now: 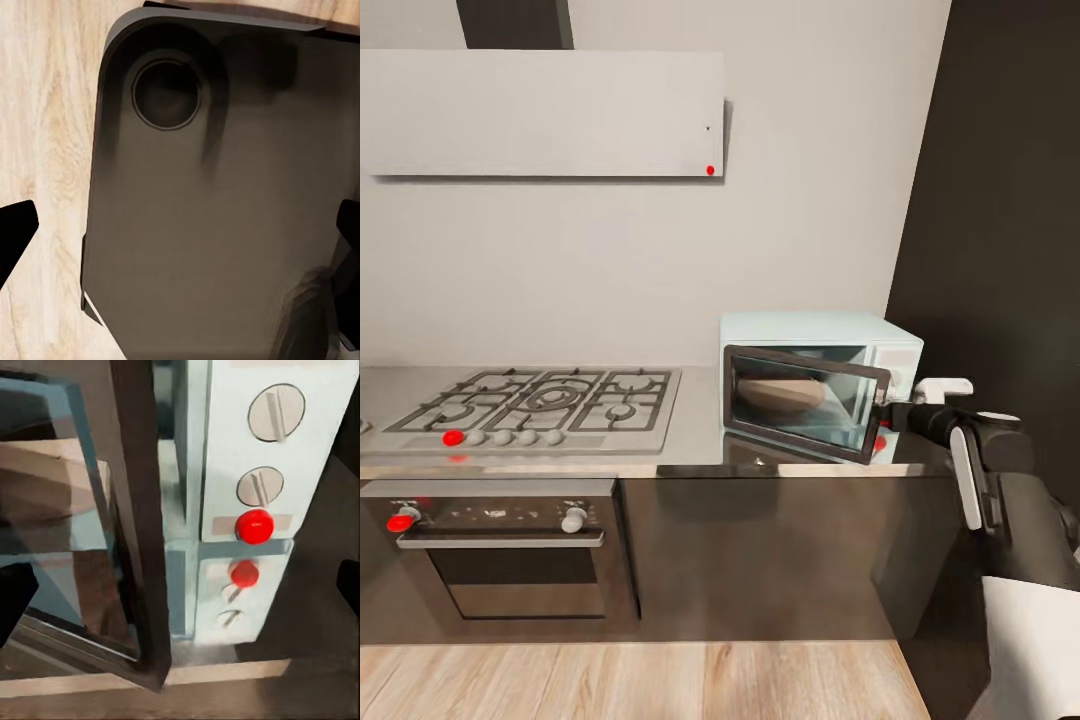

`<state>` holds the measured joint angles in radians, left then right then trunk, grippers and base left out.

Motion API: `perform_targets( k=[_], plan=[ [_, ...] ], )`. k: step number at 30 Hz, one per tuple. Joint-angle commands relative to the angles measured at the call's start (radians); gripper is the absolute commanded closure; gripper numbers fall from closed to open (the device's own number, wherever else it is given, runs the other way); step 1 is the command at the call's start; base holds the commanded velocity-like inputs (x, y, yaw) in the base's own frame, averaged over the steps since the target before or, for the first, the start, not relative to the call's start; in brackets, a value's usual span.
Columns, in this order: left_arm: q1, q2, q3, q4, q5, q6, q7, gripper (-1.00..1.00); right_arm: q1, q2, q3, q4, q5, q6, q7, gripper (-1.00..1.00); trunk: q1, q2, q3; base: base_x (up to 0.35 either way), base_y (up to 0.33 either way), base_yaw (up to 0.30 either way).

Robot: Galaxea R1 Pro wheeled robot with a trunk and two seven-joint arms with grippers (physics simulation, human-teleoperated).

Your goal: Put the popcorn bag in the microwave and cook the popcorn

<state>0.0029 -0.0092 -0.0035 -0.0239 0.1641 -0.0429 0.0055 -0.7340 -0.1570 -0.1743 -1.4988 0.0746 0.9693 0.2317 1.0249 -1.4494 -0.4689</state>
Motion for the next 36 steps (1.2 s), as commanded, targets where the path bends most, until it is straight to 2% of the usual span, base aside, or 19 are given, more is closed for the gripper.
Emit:
perform_targets(
  k=[1, 4, 5, 8, 12, 23, 36],
  plan=[
    [0.000, 0.000, -0.001, -0.001, 0.008, -0.002, 0.001, -1.00, 0.014, -0.035, -0.005, -0.001, 0.008, 0.015, 0.061, -1.00, 0.000, 0.000, -0.001, 0.000, 0.000, 0.000],
    [0.000, 0.000, -0.001, -0.001, 0.008, -0.002, 0.001, -1.00, 0.036, -0.106, -0.015, 0.002, 0.013, 0.024, 0.140, -1.00, 0.000, 0.000, -0.001, 0.000, 0.000, 0.000],
    [0.000, -0.001, -0.001, -0.001, 0.007, -0.002, 0.001, -1.00, 0.039, -0.134, -0.030, 0.002, 0.014, 0.025, 0.152, -1.00, 0.000, 0.000, -0.001, 0.000, 0.000, 0.000],
    [0.000, -0.001, -0.001, -0.001, 0.006, -0.002, 0.001, -1.00, 0.042, -0.180, -0.088, 0.008, 0.014, 0.026, 0.166, -1.00, 0.000, 0.000, -0.001, 0.000, 0.000, 0.000],
    [0.000, -0.001, -0.001, -0.002, 0.007, -0.002, 0.001, -1.00, 0.042, -0.187, -0.100, 0.010, 0.016, 0.022, 0.162, -1.00, 0.000, 0.000, -0.001, 0.000, 0.000, 0.000],
    [0.000, 0.002, -0.007, -0.002, 0.007, -0.001, -0.007, -1.00, 0.042, -0.172, -0.100, 0.009, 0.021, 0.008, 0.149, -1.00, 0.000, 0.000, -0.001, 0.184, 0.000, 0.000],
    [0.000, 0.002, -0.006, -0.002, 0.007, -0.002, -0.006, -1.00, 0.042, -0.170, -0.096, 0.007, 0.019, 0.007, 0.156, -1.00, 0.000, 0.000, -0.001, 0.167, 0.000, 0.000]
  ],
)
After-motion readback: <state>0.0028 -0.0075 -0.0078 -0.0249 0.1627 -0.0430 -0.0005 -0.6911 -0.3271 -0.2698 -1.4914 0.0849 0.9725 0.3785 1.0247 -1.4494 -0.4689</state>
